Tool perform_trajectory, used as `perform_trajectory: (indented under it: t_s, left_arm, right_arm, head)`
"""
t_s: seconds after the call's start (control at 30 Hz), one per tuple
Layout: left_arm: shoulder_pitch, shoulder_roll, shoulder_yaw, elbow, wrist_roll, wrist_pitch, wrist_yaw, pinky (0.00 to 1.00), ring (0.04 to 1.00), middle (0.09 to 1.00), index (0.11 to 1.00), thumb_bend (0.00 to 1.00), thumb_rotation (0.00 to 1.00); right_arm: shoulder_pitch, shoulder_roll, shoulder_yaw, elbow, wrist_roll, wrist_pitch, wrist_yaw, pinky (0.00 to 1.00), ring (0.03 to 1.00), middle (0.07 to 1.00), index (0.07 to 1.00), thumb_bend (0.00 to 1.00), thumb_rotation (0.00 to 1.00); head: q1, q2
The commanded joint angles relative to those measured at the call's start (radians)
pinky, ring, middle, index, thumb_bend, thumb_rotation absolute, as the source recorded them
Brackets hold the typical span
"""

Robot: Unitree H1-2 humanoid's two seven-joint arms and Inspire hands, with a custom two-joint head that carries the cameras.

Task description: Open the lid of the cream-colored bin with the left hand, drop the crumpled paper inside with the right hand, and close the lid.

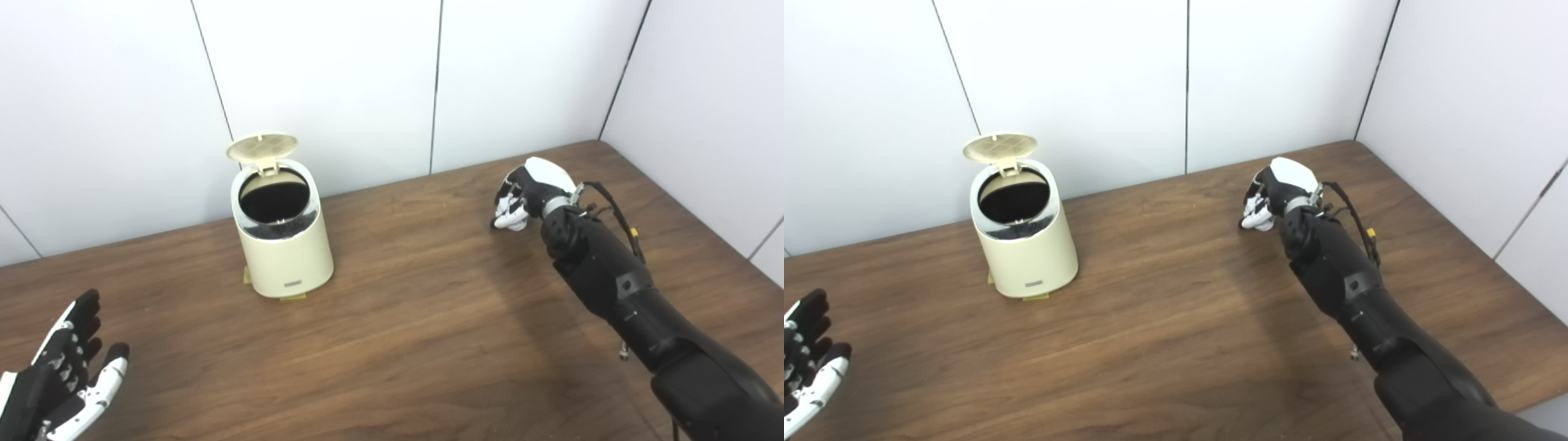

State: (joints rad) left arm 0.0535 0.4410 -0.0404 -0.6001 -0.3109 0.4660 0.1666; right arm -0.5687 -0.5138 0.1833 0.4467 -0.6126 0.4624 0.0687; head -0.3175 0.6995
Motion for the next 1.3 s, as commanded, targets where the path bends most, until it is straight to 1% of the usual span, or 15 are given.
perform_trajectory:
  t_s: [0.0,0.2,0.4,0.5,0.57,0.63,0.7,0.73,0.77,0.8,0.87,0.93,1.03,1.2,1.27]
  left_arm:
    - [-0.02,0.012,0.006,-0.031,-0.005,0.004,0.023,1.0,1.0,0.983,0.983,0.17,0.0]
    - [-0.023,-0.001,-0.002,-0.028,-0.025,0.004,0.032,1.0,1.0,0.999,1.0,0.15,0.0]
    - [-0.016,-0.017,-0.007,-0.019,0.004,0.004,0.011,1.0,1.0,1.0,1.0,0.16,0.0]
    - [-0.011,-0.027,0.0,-0.004,0.022,0.002,-0.018,1.0,1.0,1.0,1.0,0.18,0.0]
    - [-0.007,-0.036,0.011,0.011,0.024,-0.009,-0.049,1.0,1.0,0.999,1.0,0.19,0.0]
    - [-0.003,-0.048,0.018,0.027,0.027,-0.027,-0.077,1.0,1.0,0.995,0.998,0.2,0.0]
    - [0.001,-0.061,0.02,0.039,0.046,-0.037,-0.094,1.0,1.0,0.988,0.995,0.21,0.0]
    - [0.003,-0.069,0.02,0.044,0.056,-0.042,-0.101,1.0,0.998,0.981,0.993,0.23,0.0]
    - [0.005,-0.078,0.023,0.053,0.061,-0.049,-0.109,1.0,0.994,0.978,0.994,0.24,0.0]
    - [0.007,-0.087,0.027,0.059,0.065,-0.055,-0.118,1.0,0.991,0.977,0.995,0.26,0.0]
    - [0.011,-0.099,0.031,0.076,0.075,-0.068,-0.137,1.0,0.985,0.975,0.993,0.3,0.03]
    - [0.015,-0.106,0.032,0.082,0.098,-0.068,-0.152,1.0,0.976,0.966,0.987,0.33,0.1]
    - [0.016,-0.119,0.034,0.097,0.13,-0.078,-0.17,1.0,0.968,0.956,0.977,0.34,0.13]
    - [0.014,-0.154,0.047,0.137,0.14,-0.1,-0.191,1.0,0.97,0.952,0.972,0.37,0.15]
    - [0.013,-0.16,0.047,0.142,0.154,-0.101,-0.195,1.0,0.965,0.946,0.968,0.39,0.15]
  right_arm:
    - [-0.053,-0.016,-0.023,-0.015,-0.014,0.006,-0.001,0.33,0.409,0.488,0.502,0.5,0.0]
    - [-0.034,0.021,-0.088,-0.11,-0.075,0.007,-0.012,0.3,0.426,0.515,0.508,0.5,0.0]
    - [0.016,0.018,-0.047,-0.337,-0.092,-0.005,0.013,0.32,0.389,0.487,0.523,0.5,0.0]
    - [0.034,0.026,-0.027,-0.45,-0.107,-0.033,0.007,0.3,0.372,0.48,0.523,0.49,0.0]
    - [0.033,0.028,-0.006,-0.504,-0.12,-0.053,0.014,0.39,0.371,0.482,0.523,0.5,0.0]
    - [0.022,0.035,0.01,-0.518,-0.129,-0.086,0.003,0.62,0.403,0.483,0.502,0.52,0.0]
    - [0.011,0.058,0.01,-0.52,-0.121,-0.106,-0.009,0.68,0.43,0.482,0.491,0.52,0.0]
    - [0.007,0.072,0.004,-0.52,-0.107,-0.122,-0.019,0.61,0.416,0.487,0.49,0.52,0.0]
    - [0.002,0.089,0.0,-0.523,-0.097,-0.132,-0.024,0.58,0.396,0.493,0.497,0.52,0.0]
    - [-0.001,0.102,-0.001,-0.528,-0.09,-0.14,-0.027,0.45,0.377,0.491,0.508,0.51,0.0]
    - [-0.011,0.134,0.003,-0.551,-0.088,-0.134,-0.019,0.34,0.384,0.506,0.51,0.5,0.0]
    - [-0.024,0.168,0.007,-0.571,-0.076,-0.144,-0.013,0.32,0.384,0.512,0.511,0.5,0.0]
    - [-0.049,0.21,0.02,-0.569,-0.063,-0.183,-0.014,0.31,0.389,0.514,0.518,0.49,0.0]
    - [-0.082,0.267,0.04,-0.51,-0.058,-0.301,-0.073,0.3,0.389,0.506,0.524,0.49,0.0]
    - [-0.093,0.288,0.047,-0.492,-0.07,-0.32,-0.09,0.3,0.387,0.505,0.525,0.49,0.0]
  head:
    - [0.003,-0.001]
    - [0.022,-0.007]
    - [0.073,-0.01]
    - [0.096,-0.011]
    - [0.108,-0.013]
    - [0.132,-0.018]
    - [0.156,-0.022]
    - [0.171,-0.025]
    - [0.174,-0.026]
    - [0.188,-0.033]
    - [0.201,-0.035]
    - [0.206,-0.038]
    - [0.22,-0.045]
    - [0.24,-0.054]
    - [0.234,-0.054]
